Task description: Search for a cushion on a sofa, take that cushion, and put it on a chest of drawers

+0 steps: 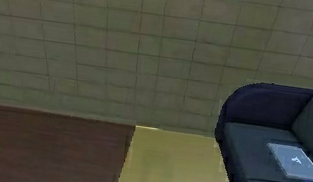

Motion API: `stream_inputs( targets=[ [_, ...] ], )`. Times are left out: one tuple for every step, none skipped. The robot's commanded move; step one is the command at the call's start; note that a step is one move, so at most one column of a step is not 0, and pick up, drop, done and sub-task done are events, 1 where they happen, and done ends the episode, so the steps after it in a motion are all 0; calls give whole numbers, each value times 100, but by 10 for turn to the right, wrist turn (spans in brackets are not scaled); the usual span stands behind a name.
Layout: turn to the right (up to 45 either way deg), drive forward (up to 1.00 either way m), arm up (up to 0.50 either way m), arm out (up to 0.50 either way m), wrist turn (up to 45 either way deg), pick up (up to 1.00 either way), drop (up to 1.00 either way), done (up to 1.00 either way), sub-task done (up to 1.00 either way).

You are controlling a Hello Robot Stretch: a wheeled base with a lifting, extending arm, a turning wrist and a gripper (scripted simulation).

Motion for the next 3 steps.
stream_inputs(
  targets=[
    [-360, 0, 0, 0, 0, 0, 0, 0, 0],
    [450, 0, 0, 0, 0, 0, 0, 0, 0],
    [150, 0, 0, 0, 0, 0, 0, 0, 0]
  ],
)
